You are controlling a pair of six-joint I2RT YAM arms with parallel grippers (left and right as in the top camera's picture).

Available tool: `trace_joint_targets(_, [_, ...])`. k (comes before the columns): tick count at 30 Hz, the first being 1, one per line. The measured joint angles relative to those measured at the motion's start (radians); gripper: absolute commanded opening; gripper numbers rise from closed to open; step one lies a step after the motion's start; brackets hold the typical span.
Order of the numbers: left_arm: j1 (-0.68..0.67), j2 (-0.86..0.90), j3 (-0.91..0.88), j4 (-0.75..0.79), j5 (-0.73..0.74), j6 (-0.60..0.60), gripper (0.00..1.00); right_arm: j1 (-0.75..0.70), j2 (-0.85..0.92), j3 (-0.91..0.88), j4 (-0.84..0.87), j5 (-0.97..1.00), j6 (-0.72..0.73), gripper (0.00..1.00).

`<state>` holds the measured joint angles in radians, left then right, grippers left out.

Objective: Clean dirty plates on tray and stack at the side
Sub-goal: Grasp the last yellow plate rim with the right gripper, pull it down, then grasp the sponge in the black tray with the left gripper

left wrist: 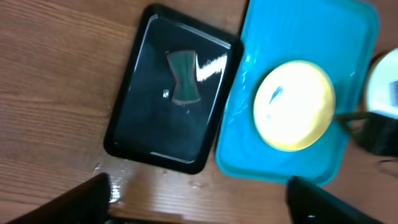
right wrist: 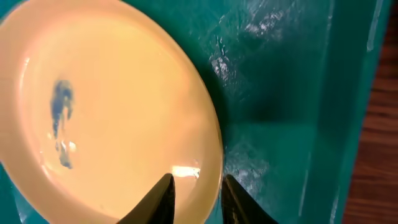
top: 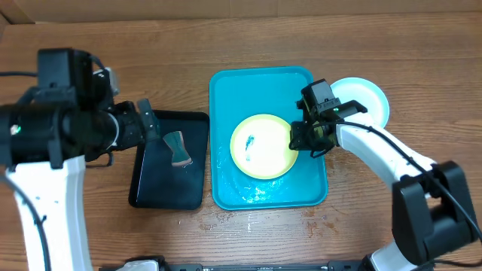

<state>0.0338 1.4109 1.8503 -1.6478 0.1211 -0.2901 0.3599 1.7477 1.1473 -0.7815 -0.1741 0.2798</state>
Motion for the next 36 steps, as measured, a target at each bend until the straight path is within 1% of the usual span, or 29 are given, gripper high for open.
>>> trace_joint_targets(4, [-0.045, 0.037, -0.108, 0.045, -0.052, -0.017, 0.83, 0.0, -0.083, 0.056, -0.077, 0.006, -0.009, 0.29])
trace_joint_targets(7, [-0.066, 0.067, -0.241, 0.145, -0.082, -0.041, 0.8, 0.0, -0.167, 0.085, -0.127, 0.006, -0.013, 0.29])
trace_joint_targets(11, [-0.067, 0.119, -0.412, 0.285, -0.104, -0.056, 0.79, 0.0, -0.233, 0.093, -0.196, 0.007, -0.017, 0.29])
trace_joint_targets(12, [-0.067, 0.136, -0.46, 0.333, -0.108, -0.058, 0.75, 0.0, -0.235, 0.093, -0.217, 0.006, -0.018, 0.29])
trace_joint_targets(14, [-0.067, 0.179, -0.529, 0.418, -0.106, -0.071, 0.62, 0.0, -0.233, 0.093, -0.242, 0.007, -0.018, 0.29])
trace_joint_targets(17, [-0.067, 0.261, -0.583, 0.541, -0.083, -0.082, 0.53, 0.0, -0.232, 0.093, -0.251, 0.007, -0.019, 0.29])
trace_joint_targets(21, [-0.079, 0.377, -0.597, 0.65, -0.054, -0.107, 0.5, 0.0, -0.232, 0.093, -0.25, 0.007, -0.019, 0.29])
trace_joint_targets(23, [-0.085, 0.425, -0.597, 0.69, -0.05, -0.128, 0.4, 0.0, -0.232, 0.093, -0.251, 0.006, -0.019, 0.29])
trace_joint_targets(26, [-0.087, 0.486, -0.597, 0.729, -0.046, -0.15, 0.21, 0.0, -0.232, 0.093, -0.251, 0.006, -0.018, 0.29])
trace_joint_targets(28, [-0.087, 0.521, -0.597, 0.737, -0.042, -0.164, 0.13, 0.0, -0.232, 0.093, -0.251, 0.006, -0.019, 0.29])
trace_joint_targets(29, [-0.087, 0.528, -0.597, 0.739, -0.039, -0.165, 0.04, 0.0, -0.232, 0.093, -0.251, 0.007, -0.018, 0.29])
trace_joint_targets(33, [-0.085, 0.534, -0.594, 0.723, -0.038, -0.168, 0.04, 0.0, -0.232, 0.093, -0.243, 0.007, -0.019, 0.29])
trace_joint_targets(36, [-0.084, 0.534, -0.574, 0.652, -0.031, -0.167, 0.04, -0.003, -0.232, 0.093, -0.24, 0.035, -0.001, 0.29])
